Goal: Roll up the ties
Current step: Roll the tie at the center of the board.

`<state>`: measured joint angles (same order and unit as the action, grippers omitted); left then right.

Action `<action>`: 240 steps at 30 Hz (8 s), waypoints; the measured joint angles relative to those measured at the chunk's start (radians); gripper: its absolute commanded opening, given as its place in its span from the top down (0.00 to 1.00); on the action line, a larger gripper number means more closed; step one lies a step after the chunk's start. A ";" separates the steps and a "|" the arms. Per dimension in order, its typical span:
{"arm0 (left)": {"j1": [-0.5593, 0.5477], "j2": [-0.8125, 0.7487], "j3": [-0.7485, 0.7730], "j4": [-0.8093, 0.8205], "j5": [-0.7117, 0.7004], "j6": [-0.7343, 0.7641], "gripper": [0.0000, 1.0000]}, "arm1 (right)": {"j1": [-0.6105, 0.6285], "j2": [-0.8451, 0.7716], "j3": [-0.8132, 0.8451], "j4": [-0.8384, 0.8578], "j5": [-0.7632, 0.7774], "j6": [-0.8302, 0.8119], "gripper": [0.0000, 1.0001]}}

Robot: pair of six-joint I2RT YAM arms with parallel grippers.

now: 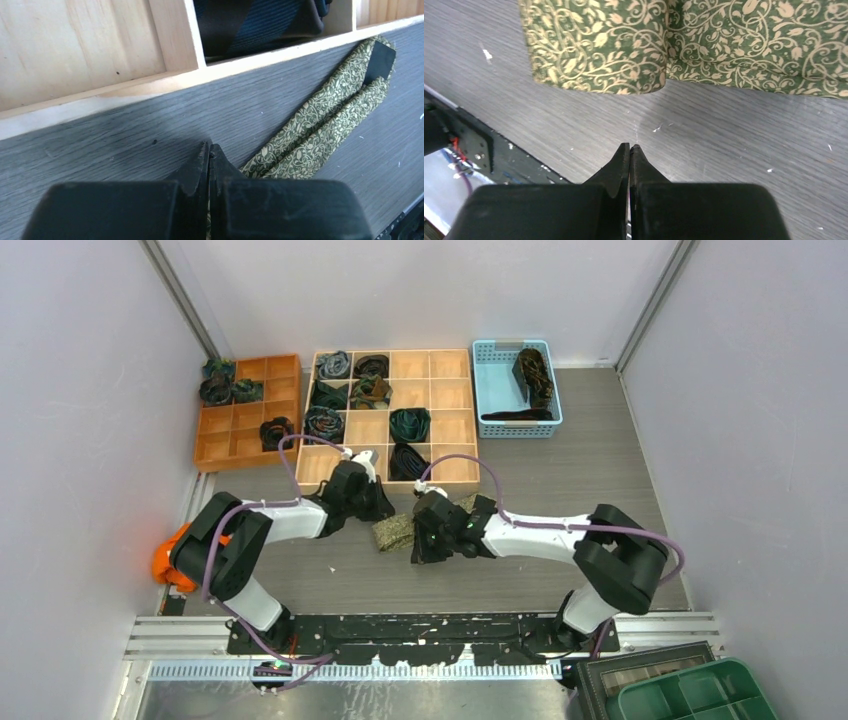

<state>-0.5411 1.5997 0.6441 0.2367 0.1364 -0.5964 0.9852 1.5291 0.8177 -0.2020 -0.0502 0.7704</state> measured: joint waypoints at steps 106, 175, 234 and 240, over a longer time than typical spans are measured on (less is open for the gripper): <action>0.005 -1.047 0.125 -0.895 -0.669 -0.064 1.00 | 0.126 0.315 0.521 -0.207 0.099 -0.163 0.70; 0.005 -0.895 0.010 -0.699 -0.479 -0.109 1.00 | -0.005 0.115 0.307 -0.266 0.265 -0.178 0.42; 0.005 -0.937 0.206 -0.868 -0.637 -0.022 1.00 | 0.017 0.243 0.344 -0.035 0.023 -0.089 0.66; 0.005 -0.873 0.206 -0.821 -0.594 -0.019 1.00 | -0.072 0.232 0.164 0.214 -0.167 0.039 0.66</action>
<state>-0.5362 0.7265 0.8505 -0.5846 -0.4576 -0.6155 0.9134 1.7607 0.9813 0.0116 -0.2169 0.8089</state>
